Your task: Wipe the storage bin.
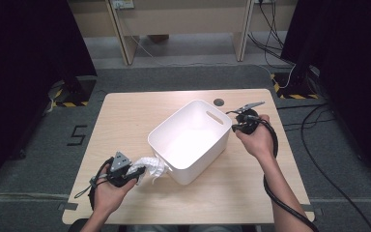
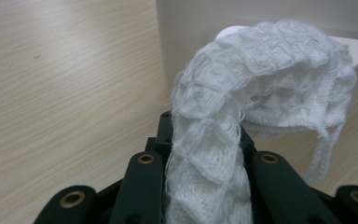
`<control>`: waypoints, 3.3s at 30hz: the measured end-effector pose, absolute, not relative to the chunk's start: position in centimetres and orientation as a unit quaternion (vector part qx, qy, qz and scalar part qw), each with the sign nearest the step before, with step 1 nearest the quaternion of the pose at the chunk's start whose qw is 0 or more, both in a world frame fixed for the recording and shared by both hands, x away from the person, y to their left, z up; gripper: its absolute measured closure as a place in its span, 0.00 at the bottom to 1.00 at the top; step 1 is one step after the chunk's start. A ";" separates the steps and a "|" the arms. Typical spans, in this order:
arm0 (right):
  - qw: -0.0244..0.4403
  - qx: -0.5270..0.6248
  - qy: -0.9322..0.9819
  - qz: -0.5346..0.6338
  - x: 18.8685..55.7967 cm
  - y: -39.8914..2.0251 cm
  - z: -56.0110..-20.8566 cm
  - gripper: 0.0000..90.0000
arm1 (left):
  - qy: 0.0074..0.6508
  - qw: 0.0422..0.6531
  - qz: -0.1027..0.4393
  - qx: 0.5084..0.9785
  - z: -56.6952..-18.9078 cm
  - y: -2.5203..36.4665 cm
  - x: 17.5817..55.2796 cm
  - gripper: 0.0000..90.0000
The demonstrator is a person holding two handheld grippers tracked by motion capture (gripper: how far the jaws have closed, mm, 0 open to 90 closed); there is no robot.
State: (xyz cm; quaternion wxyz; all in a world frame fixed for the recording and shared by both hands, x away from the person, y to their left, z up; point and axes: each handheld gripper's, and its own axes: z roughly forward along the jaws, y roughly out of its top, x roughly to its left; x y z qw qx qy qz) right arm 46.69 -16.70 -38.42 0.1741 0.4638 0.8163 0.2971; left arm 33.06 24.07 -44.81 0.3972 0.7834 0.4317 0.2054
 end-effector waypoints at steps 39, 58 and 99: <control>0.162 0.528 0.778 0.298 47.9 -14.3 -36.9 0.82 | 0.426 0.399 0.205 0.786 -44.4 23.8 33.0 0.81; 0.181 0.499 0.798 0.284 48.6 -14.3 -36.7 0.91 | 0.419 0.400 0.203 0.790 -44.3 23.4 32.8 0.81; 0.182 0.518 0.775 0.313 47.7 -15.8 -36.2 0.67 | 0.413 0.403 0.200 0.792 -44.5 23.0 32.7 0.81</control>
